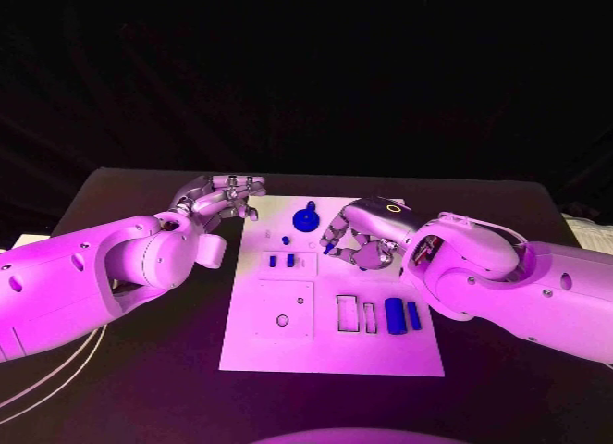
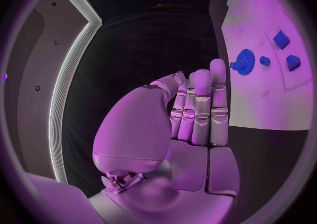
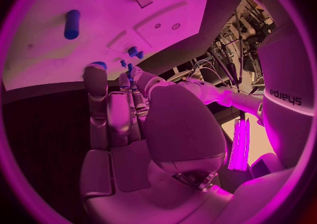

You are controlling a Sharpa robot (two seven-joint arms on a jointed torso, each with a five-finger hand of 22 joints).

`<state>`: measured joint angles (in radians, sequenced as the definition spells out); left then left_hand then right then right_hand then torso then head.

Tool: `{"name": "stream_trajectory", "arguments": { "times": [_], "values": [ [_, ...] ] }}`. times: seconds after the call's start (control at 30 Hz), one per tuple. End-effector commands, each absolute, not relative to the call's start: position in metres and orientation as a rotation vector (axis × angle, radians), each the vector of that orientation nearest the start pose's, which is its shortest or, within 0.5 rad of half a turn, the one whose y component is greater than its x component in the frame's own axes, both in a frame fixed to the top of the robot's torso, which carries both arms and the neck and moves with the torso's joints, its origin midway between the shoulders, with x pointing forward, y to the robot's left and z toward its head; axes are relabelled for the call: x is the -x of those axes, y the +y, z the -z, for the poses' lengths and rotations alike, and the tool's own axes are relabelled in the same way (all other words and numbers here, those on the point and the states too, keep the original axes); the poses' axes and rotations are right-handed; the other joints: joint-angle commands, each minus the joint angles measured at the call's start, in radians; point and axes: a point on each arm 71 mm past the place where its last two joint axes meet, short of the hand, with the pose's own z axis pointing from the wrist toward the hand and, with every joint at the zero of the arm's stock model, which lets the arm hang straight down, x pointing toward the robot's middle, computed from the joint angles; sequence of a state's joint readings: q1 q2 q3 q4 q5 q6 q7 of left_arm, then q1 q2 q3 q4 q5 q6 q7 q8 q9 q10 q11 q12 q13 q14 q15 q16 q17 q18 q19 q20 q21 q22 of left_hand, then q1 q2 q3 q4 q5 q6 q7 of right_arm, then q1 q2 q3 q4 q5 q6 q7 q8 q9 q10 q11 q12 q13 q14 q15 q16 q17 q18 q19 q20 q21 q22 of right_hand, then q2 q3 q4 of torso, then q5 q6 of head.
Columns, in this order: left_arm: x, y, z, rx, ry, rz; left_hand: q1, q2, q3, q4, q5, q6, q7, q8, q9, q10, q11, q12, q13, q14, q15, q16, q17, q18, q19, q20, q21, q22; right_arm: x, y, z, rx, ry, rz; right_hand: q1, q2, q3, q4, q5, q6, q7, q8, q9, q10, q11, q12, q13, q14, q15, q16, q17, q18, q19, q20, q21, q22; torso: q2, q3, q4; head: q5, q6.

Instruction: Assemble the parts on the task board

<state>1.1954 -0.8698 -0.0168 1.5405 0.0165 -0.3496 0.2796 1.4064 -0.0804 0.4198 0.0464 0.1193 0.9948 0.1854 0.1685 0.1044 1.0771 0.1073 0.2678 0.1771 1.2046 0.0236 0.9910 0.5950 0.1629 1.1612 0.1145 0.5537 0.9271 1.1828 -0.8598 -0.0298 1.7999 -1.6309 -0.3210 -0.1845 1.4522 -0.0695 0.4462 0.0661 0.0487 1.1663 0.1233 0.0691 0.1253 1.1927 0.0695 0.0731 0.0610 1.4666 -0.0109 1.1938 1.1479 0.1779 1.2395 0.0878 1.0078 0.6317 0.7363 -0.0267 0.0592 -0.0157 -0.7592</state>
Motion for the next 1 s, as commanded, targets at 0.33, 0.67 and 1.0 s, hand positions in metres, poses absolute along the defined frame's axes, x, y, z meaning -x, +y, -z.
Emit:
{"name": "stream_trajectory", "arguments": {
  "times": [0.33,0.67,1.0],
  "values": [
    [-0.488,0.215,0.178,1.205,1.468,1.476,0.003,0.004,-0.004,-0.003,0.006,-0.006,-0.001,0.006,-0.001,-0.008,0.0,0.006,0.001,-0.009,0.0,-0.004,-0.001,0.019,-0.001,0.008,-0.005,-0.001,-0.409,-0.104,0.188,0.413,1.594,-0.857,0.017,0.003,0.006,-0.013,0.008,-0.002,0.009,0.0,0.001,0.008,0.002,-0.005,0.002,0.039,-0.005,0.007,0.001,-0.02,0.005,-0.001,0.007,0.003,0.0,0.0006,-0.0006,0.041,-0.021],
    [-0.488,0.213,0.178,1.203,1.472,1.483,0.006,0.006,-0.004,-0.005,0.006,-0.006,-0.001,0.01,0.0,-0.009,0.0,0.011,0.002,-0.01,0.0,-0.003,-0.001,0.019,0.0,0.009,-0.005,-0.001,-0.406,-0.095,0.205,0.432,1.652,-0.874,0.014,0.002,0.006,-0.013,0.008,-0.003,0.011,0.0,0.002,0.006,0.003,-0.006,0.001,0.039,-0.004,0.01,0.004,-0.02,0.006,-0.001,0.01,0.007,0.0,0.0006,-0.0017,0.054,-0.024],
    [-0.487,0.211,0.178,1.203,1.479,1.489,0.006,0.006,-0.004,-0.005,0.006,-0.006,-0.001,0.01,0.0,-0.009,0.0,0.011,0.002,-0.01,0.0,-0.003,-0.001,0.019,0.0,0.009,-0.005,-0.001,-0.405,-0.092,0.216,0.448,1.7,-0.866,0.012,0.002,0.006,-0.014,0.008,-0.004,0.012,-0.001,0.002,0.005,0.004,-0.007,0.001,0.039,-0.003,0.01,0.003,-0.02,0.005,-0.001,0.01,0.006,0.001,0.0006,-0.0017,0.059,-0.032]
  ]
}}
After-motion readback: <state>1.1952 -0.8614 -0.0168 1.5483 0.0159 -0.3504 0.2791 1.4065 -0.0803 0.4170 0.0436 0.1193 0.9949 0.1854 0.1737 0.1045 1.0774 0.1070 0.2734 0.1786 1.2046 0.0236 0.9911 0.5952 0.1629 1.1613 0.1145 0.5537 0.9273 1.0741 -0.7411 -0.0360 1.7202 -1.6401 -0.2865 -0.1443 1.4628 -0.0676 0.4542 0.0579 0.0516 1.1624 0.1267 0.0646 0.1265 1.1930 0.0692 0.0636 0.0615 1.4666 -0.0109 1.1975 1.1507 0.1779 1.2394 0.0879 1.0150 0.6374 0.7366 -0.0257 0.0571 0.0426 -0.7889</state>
